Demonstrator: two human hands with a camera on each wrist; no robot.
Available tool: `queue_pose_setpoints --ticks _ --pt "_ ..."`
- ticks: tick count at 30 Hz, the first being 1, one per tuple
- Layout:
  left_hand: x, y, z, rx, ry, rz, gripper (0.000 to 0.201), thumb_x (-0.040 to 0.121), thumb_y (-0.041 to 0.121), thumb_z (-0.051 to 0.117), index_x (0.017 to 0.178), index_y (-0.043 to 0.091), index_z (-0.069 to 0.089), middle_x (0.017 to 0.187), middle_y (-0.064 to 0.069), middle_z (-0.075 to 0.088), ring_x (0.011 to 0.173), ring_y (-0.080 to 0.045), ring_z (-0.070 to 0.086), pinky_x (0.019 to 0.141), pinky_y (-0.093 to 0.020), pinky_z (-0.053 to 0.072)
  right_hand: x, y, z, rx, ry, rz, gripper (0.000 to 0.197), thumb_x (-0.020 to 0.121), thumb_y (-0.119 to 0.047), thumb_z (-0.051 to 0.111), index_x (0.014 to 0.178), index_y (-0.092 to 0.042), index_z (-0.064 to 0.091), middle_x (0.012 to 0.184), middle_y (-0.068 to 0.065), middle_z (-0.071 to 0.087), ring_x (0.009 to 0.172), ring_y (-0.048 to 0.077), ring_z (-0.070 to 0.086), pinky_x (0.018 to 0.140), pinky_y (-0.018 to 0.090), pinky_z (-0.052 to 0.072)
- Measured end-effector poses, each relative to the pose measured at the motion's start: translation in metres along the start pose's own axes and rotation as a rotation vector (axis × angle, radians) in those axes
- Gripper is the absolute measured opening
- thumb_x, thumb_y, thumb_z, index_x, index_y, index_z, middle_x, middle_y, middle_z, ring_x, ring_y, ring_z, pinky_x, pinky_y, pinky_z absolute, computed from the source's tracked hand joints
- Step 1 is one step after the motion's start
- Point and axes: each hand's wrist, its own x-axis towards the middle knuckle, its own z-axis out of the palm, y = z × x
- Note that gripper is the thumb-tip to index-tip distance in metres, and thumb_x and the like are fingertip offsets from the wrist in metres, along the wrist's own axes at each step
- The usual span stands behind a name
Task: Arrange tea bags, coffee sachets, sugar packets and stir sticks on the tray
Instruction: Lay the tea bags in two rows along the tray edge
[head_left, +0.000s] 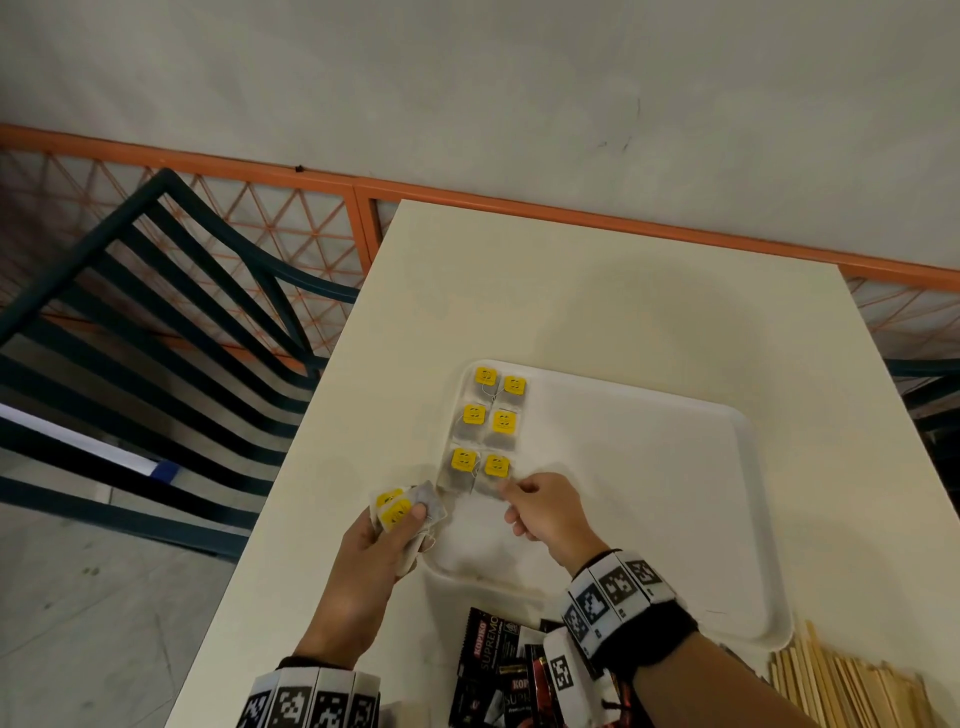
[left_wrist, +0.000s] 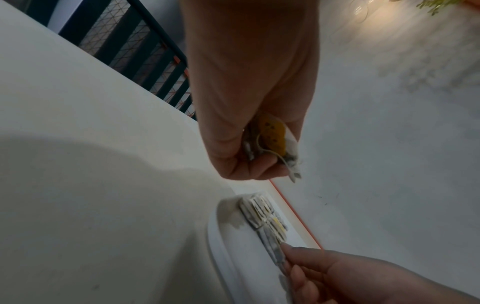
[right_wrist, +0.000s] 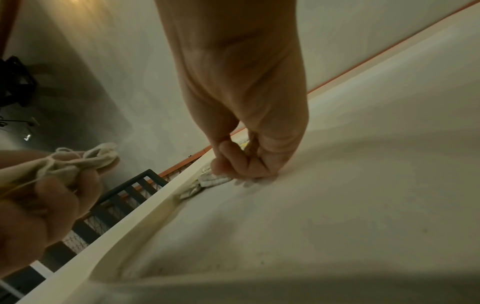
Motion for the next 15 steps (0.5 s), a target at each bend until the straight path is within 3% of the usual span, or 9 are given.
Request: queue_pose_setpoints --ticks 3,5,9,10,12,15 --pt "-0.001 0.001 0.002 0.004 -0.002 0.001 0.006 0.089 0.018 0.058 0.091 0.015 0.063 0.065 0.007 0.061 0.058 -0.003 0.057 0.063 -0.021 0.044 0.000 0.001 0.001 -0.093 0.108 -0.086 0.026 0.088 -0.031 0.058 0.069 -0.017 0.050 0.066 0.004 0.059 0.058 0.016 0.052 0.055 0.022 0.042" --pt "-0.001 0.001 0.002 0.012 0.003 0.008 0.008 0.088 0.018 0.059 0.093 0.013 0.064 0.064 0.005 0.059 0.058 -0.006 0.054 0.061 -0.022 0.042 -0.006 -0.001 0.004 -0.148 0.112 -0.177 0.023 0.089 -0.035 0.056 0.075 -0.018 0.052 0.076 0.003 0.060 0.071 0.017 0.053 0.063 0.024 0.039" --pt "-0.002 0.000 0.002 0.083 -0.018 0.043 0.012 0.086 0.015 0.061 0.097 0.014 0.067 0.065 -0.001 0.055 0.054 -0.008 0.047 0.058 -0.022 0.039 -0.033 -0.014 0.016 -0.014 -0.202 -0.353 0.007 0.090 -0.031 0.057 0.095 -0.029 0.060 0.091 -0.009 0.062 0.076 0.010 0.056 0.068 0.017 0.043" --pt "-0.003 0.001 0.003 0.105 -0.027 0.055 0.012 0.086 0.014 0.062 0.097 0.015 0.067 0.064 0.000 0.055 0.053 -0.007 0.046 0.056 -0.021 0.039 -0.037 -0.015 0.019 -0.009 -0.254 -0.403 0.013 0.089 -0.028 0.058 0.101 -0.032 0.060 0.096 -0.012 0.063 0.080 0.008 0.057 0.070 0.016 0.044" --pt "-0.004 0.001 0.003 0.151 -0.040 0.078 0.011 0.085 0.016 0.063 0.095 0.015 0.065 0.060 0.004 0.058 0.052 -0.005 0.046 0.053 -0.018 0.039 -0.041 -0.015 0.022 -0.059 -0.288 -0.479 0.021 0.088 -0.022 0.060 0.108 -0.029 0.062 0.095 -0.012 0.065 0.083 0.008 0.060 0.074 0.016 0.044" --pt "-0.004 0.001 0.001 0.192 -0.023 0.088 0.013 0.083 0.017 0.066 0.093 0.010 0.063 0.062 0.002 0.059 0.053 -0.007 0.048 0.052 -0.017 0.041 -0.043 -0.014 0.021 -0.151 -0.293 -0.507 0.020 0.088 -0.022 0.060 0.107 -0.021 0.066 0.094 -0.002 0.069 0.083 0.009 0.060 0.076 0.019 0.045"
